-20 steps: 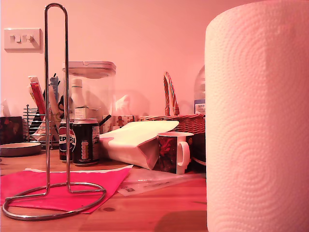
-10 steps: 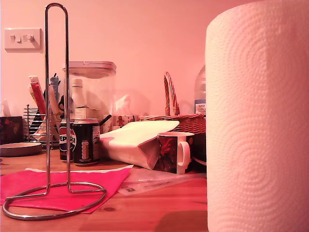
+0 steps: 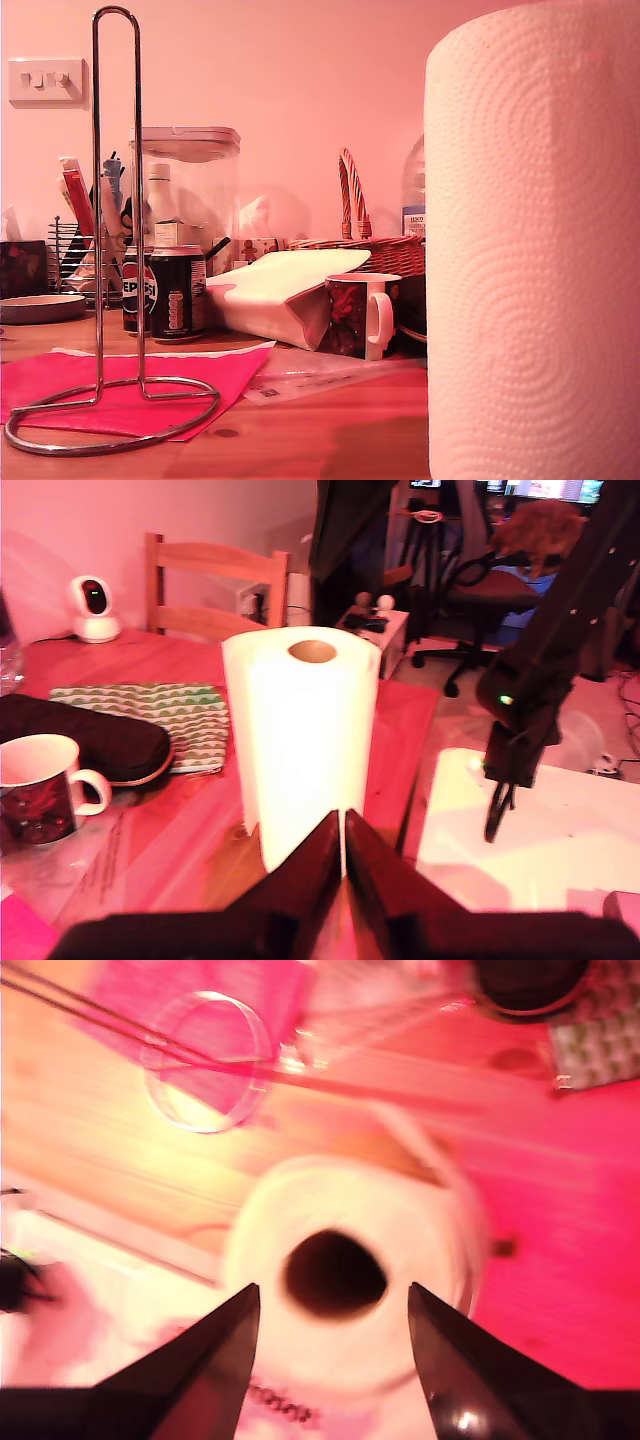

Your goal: Insert the paper towel roll into the metallic stand.

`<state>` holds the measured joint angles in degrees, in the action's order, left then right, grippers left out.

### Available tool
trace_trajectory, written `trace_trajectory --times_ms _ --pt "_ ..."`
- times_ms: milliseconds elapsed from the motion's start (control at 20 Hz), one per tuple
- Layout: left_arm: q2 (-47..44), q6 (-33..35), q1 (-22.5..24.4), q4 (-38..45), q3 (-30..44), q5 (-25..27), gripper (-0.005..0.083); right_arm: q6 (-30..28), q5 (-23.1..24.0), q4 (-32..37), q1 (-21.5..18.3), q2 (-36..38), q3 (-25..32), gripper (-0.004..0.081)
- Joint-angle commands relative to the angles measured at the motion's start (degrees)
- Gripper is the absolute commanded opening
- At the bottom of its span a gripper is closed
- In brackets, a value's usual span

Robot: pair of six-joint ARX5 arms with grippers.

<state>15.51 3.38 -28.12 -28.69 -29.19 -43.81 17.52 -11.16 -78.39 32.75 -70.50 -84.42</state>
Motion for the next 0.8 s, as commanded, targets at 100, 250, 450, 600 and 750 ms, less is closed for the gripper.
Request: trace_trajectory --times_ms 100,250,450,600,750 --pt "0.2 0.09 -0.17 0.55 0.83 -0.07 -0.0021 -5.09 1.36 0.48 -0.5 -0.07 0.04 0.0424" --pt "0.2 0.09 -0.17 0.66 0.83 -0.02 -0.0021 -4.09 6.58 0.0 -1.05 -0.07 0.02 0.0424" --pt "0.2 0.09 -0.17 0.59 0.83 0.0 -0.0021 -2.54 9.49 -0.24 -1.05 -0.2 0.04 0.0427" --pt "0.2 0.07 -0.17 0.46 0.83 0.5 -0.0021 -2.56 7.37 -0.33 -0.92 -1.01 0.24 0.0427" --pt "0.2 0.09 -0.17 0.46 0.83 0.85 -0.0021 -2.69 7.21 -0.33 -0.87 -2.08 2.51 0.0427"
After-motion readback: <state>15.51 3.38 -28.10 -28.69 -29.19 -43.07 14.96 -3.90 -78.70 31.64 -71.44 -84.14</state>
